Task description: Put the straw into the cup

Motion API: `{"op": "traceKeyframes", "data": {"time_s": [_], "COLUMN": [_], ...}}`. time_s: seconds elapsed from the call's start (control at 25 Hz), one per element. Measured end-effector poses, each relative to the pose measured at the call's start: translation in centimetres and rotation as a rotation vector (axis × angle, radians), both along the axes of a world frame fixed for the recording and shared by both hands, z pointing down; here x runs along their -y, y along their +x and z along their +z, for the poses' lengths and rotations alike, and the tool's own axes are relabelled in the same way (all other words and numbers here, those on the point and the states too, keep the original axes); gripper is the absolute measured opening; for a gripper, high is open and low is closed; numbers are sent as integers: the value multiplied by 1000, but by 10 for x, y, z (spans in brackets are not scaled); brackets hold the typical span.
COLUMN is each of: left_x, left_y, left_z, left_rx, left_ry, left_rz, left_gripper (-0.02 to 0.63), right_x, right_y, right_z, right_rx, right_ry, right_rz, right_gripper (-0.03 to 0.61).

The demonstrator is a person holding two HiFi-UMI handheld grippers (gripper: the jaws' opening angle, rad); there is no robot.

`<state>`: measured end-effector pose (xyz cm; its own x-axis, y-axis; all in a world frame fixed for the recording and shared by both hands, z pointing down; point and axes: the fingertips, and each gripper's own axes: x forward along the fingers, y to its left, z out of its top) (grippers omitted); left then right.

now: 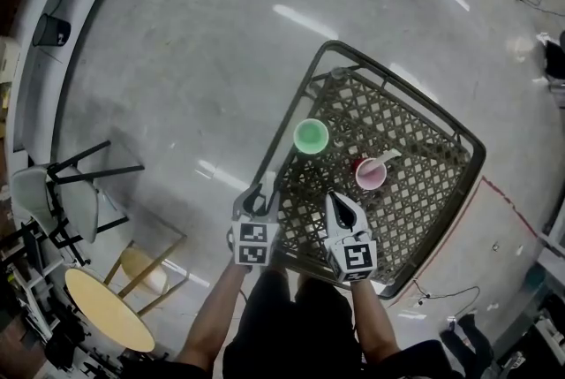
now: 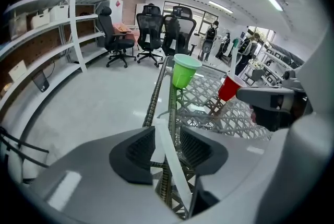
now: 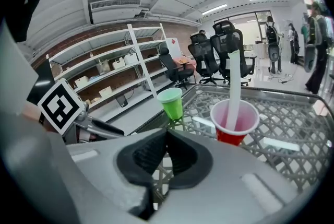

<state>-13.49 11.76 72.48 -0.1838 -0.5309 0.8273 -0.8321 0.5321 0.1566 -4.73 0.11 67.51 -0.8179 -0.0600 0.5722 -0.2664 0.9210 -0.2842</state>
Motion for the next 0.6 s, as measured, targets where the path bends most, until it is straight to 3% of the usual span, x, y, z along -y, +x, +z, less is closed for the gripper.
{"op": "traceKeyframes", "data": {"time_s": [0.48,0.6], "left_x": [-4,-7], "left_y": [3,0], "left_z": [25,25], "left_rx": [-68,-53], "left_ry": [-118,-141], "left_rz": [60,64], "left_gripper": [163,123], "right_x": [5,6], "right_y": [-5,-7], "right_z": [7,8], "right_rx": [-15,-18], "right_ry": [-15,-15], "right_rz": [35,37], "right_gripper": [3,3]}}
